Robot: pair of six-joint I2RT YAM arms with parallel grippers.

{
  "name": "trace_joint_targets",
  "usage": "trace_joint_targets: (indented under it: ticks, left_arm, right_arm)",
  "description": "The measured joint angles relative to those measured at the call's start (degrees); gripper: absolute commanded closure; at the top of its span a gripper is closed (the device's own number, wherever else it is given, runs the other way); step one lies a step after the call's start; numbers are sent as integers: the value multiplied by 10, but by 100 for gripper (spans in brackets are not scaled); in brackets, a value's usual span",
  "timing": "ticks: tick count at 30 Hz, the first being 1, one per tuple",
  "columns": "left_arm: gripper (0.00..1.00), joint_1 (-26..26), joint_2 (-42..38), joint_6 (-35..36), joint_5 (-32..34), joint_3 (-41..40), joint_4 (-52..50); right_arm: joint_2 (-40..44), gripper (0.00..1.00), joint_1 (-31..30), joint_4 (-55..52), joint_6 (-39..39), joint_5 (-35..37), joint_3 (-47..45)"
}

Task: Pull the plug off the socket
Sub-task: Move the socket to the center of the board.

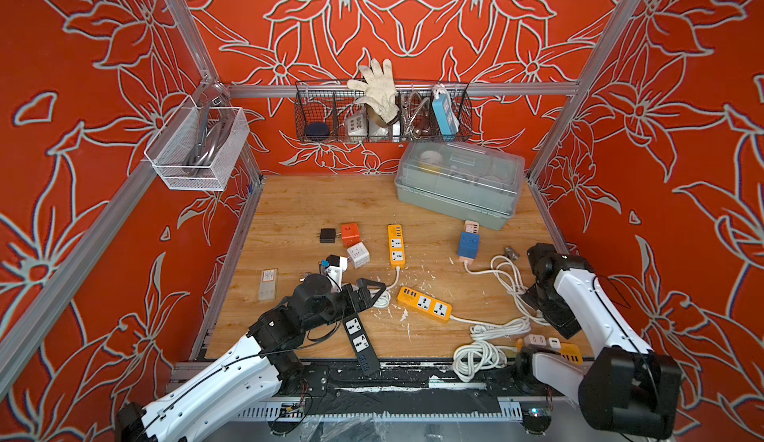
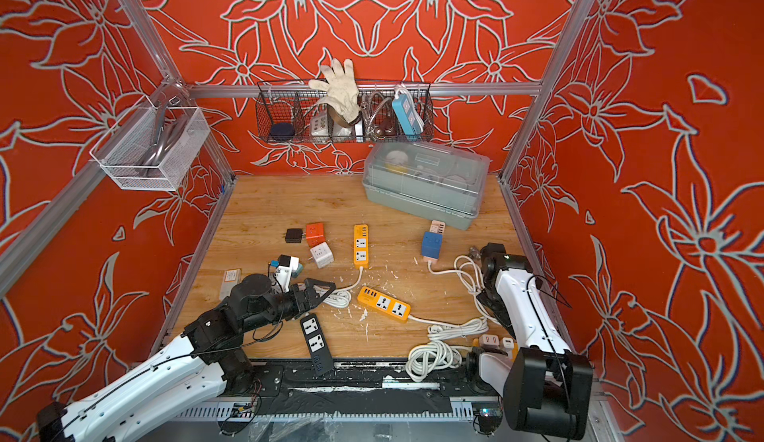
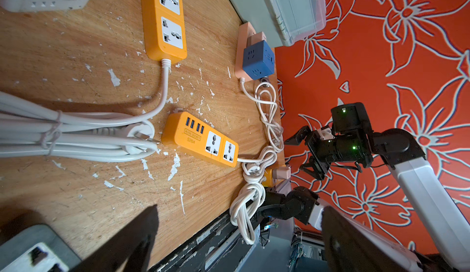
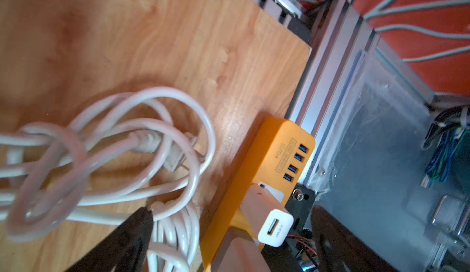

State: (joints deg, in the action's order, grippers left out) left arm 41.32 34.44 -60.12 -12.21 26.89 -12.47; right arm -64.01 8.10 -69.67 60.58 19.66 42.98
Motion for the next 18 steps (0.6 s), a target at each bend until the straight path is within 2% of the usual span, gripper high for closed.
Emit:
trace_joint_targets:
  ticks: [4, 8, 18]
  left_arm:
    - [2, 0, 11, 2, -6, 6, -6]
    - [2, 0, 20, 3, -9, 14, -8]
    - [2, 0, 20, 3, -9, 15, -13]
  right_arm:
    - [11, 0, 47, 23, -2, -56, -39]
    - [31, 5, 54, 39, -2, -95, -54]
    - [37, 34, 55, 98, -29, -219, -74]
